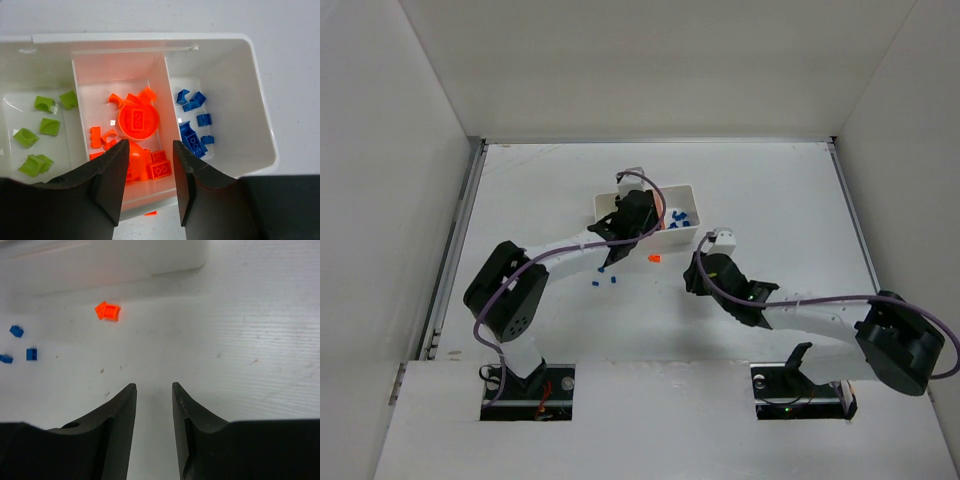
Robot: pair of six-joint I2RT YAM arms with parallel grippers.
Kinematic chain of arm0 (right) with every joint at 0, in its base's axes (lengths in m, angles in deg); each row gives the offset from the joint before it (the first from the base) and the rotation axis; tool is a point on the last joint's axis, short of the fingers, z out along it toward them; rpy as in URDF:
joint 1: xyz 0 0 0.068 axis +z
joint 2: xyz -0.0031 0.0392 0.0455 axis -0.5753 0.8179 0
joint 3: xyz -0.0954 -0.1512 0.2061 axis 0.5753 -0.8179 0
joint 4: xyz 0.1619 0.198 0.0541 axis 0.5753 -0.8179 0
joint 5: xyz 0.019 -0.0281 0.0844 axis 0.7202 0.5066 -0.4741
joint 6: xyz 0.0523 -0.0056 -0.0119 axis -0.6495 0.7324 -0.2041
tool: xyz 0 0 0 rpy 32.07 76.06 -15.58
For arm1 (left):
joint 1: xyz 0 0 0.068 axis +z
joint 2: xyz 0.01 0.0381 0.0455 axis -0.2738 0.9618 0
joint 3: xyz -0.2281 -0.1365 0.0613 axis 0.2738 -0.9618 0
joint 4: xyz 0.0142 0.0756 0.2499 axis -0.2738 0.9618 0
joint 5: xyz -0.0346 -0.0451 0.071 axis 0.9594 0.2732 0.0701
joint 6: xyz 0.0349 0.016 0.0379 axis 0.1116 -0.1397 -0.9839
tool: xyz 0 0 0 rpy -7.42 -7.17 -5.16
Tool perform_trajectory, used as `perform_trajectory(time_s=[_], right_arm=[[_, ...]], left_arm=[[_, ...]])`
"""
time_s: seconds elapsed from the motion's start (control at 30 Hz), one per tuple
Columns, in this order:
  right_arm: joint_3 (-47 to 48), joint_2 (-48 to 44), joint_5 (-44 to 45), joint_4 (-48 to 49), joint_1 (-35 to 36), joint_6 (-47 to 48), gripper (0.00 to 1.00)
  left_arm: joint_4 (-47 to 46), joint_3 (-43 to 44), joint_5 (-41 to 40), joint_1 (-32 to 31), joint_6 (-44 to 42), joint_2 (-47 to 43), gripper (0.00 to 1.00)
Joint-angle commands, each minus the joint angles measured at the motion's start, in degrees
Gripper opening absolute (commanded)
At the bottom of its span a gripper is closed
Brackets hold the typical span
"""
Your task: Sort the legos into containers by color
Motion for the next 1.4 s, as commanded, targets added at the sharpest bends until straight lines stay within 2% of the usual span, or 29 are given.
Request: perform_trajectory(time_s=[0.0, 0.1, 0.3, 0.57, 0.77, 0.97, 1.07, 1.37], right_arm=[[3.4, 2.7, 0.3, 2.0, 2.7, 0.5, 0.40], [5.8, 5.6, -0.1, 3.2, 5.2, 1.1, 0.39], [13.8, 14.9, -1.2, 5.9, 10.7, 2.8, 0.39], [25.8, 30.5, -4.1, 7.1, 13.2, 5.4, 0.48], [31.1, 36.8, -3.7, 6.0, 13.7, 7.1, 0.46], [34.9, 40.9, -2.6, 3.8, 13.7, 7.9, 0.44], [36.7, 42.6, -1.3, 2.4, 13.7, 7.9, 0.41], [38.4, 42.9, 2.9, -1.9, 14.6, 9.7, 0.18]], left_arm=[[-1.1, 0.6, -0.3, 0.2, -1.0, -3.6, 0.38], [-1.6, -3.2, -0.7, 0.6, -0.8, -8.0, 0.36], [-2.3, -16.2, -4.9, 3.4, 2.2, -20.7, 0.31], [2.8, -32.5, -4.9, 10.0, 9.7, -37.3, 0.30], [7.8, -38.5, -5.0, 11.9, 11.7, -44.7, 0.30], [10.8, -41.7, -5.2, 11.5, 13.1, -47.7, 0.29], [11.2, -42.6, -4.7, 11.5, 13.8, -47.8, 0.29], [10.7, -43.5, -5.2, 10.3, 13.9, -49.0, 0.29]])
